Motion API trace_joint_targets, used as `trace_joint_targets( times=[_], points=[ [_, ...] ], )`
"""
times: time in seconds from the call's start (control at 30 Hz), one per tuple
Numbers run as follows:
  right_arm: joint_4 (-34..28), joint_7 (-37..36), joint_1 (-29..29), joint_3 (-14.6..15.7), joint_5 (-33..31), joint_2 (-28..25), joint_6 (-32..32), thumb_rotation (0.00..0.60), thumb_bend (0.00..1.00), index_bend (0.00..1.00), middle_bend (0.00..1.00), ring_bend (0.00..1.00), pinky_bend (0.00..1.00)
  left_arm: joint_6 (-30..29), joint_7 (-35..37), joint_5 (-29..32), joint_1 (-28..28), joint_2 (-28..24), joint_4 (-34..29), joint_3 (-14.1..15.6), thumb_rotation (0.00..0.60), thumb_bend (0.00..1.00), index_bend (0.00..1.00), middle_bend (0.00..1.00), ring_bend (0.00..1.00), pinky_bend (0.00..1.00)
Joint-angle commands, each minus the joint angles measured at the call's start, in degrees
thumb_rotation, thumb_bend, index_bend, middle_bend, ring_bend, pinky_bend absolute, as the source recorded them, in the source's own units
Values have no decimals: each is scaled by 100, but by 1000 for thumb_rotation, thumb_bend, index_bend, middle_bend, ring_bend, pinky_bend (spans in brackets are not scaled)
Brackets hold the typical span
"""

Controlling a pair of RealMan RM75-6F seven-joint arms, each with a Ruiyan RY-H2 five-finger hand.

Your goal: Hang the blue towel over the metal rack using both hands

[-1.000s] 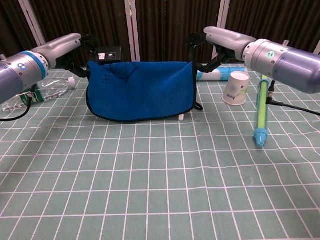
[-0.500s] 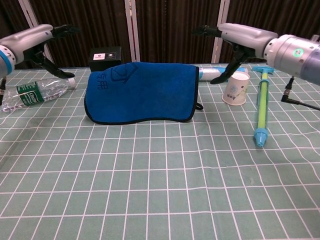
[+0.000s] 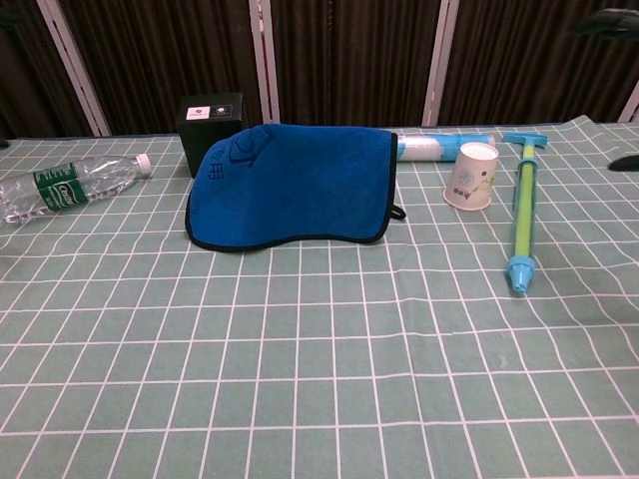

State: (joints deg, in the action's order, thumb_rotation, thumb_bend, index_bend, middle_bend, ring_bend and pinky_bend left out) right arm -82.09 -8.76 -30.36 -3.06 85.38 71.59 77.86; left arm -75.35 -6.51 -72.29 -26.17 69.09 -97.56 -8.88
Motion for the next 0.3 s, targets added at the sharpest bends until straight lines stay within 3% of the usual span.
trace_joint_targets(
  times=[0.03, 0.3],
  points=[
    [-271, 17, 543, 336, 205, -254, 446, 600, 0, 11, 0, 0, 0, -728, -528, -370, 690, -501, -748, 485, 600, 232, 0, 0, 0, 0],
    [-227, 259, 1231, 525, 394, -290, 1066, 600, 0, 10, 0, 0, 0, -1387, -927, -785, 1349, -622, -1015, 876, 600, 232, 0, 0, 0, 0]
  ],
)
